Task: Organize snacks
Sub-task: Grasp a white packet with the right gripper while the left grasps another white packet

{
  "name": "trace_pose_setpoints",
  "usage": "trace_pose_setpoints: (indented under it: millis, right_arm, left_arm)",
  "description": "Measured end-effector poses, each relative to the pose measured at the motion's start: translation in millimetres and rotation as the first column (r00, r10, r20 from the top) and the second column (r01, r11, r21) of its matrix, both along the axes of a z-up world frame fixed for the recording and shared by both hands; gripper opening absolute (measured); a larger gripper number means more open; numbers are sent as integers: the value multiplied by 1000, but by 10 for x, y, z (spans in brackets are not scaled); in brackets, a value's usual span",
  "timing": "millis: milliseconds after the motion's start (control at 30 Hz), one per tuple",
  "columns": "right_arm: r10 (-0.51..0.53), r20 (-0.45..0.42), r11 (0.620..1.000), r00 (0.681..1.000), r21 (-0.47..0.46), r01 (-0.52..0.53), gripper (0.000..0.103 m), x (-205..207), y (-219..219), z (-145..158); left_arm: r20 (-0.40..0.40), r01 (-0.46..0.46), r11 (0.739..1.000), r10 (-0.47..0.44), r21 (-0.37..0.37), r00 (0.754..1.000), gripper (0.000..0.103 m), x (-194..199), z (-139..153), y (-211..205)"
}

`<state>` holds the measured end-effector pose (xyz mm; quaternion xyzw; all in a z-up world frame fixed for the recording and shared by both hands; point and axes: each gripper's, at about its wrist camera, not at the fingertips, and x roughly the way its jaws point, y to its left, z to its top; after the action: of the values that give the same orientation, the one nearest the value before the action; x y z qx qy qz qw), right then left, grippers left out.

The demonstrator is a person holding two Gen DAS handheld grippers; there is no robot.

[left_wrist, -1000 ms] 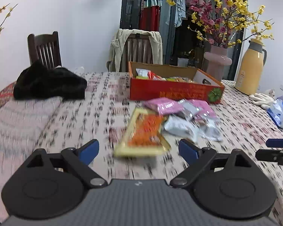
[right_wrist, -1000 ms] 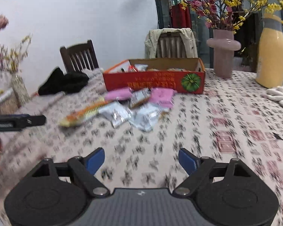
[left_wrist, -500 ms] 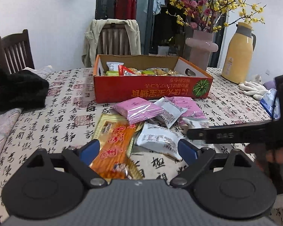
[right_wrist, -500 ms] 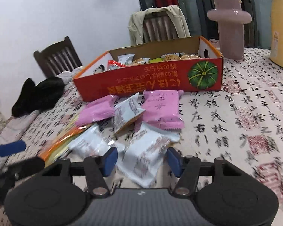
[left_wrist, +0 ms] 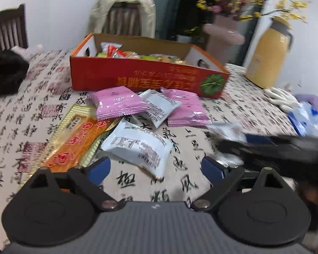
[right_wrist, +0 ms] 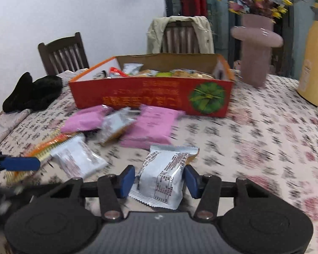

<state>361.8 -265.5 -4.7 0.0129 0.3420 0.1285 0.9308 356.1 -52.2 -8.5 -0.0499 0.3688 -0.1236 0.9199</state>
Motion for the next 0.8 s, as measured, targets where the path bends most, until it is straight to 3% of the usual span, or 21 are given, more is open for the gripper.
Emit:
trace_pose_setpoints:
  millis: [200,267,333,400,467,733,800]
  right_arm:
    - [-17,12,999,1000,28,17,50,-287,-403,36]
    - [-20,13,999,1000,42,20,50,-373,-496,32]
    - [-23,14,999,1000,48,22,50,-449,-557,18]
    - [-25,13,998,1000,51,24,50,-529,-602,-8]
    - [-21,9,998,1000,61,20,49,-597,-630,-35]
    - [9,46,999,999,46,-11,46,-989,-601,33]
    - [13,56,999,998,51,-16,38,-1110,-613,80]
  left_arm:
    - [-30,-123,991,125,51,992,100,349,-137,-191]
    - [5,-156,982,156,103,988,98,386,-173,-255]
    - [37,-188,971,184,147,982,85,368,-190,-298]
    - [69,-177,969,167,173,983,49,302,-176,-333]
    - [65,-140,975,131,171,989,41,224,-149,-345]
    - [26,-57,996,56,66,998,41,-477,68,-230]
    - [47,-39,998,36,57,998,41,-677,151,-188]
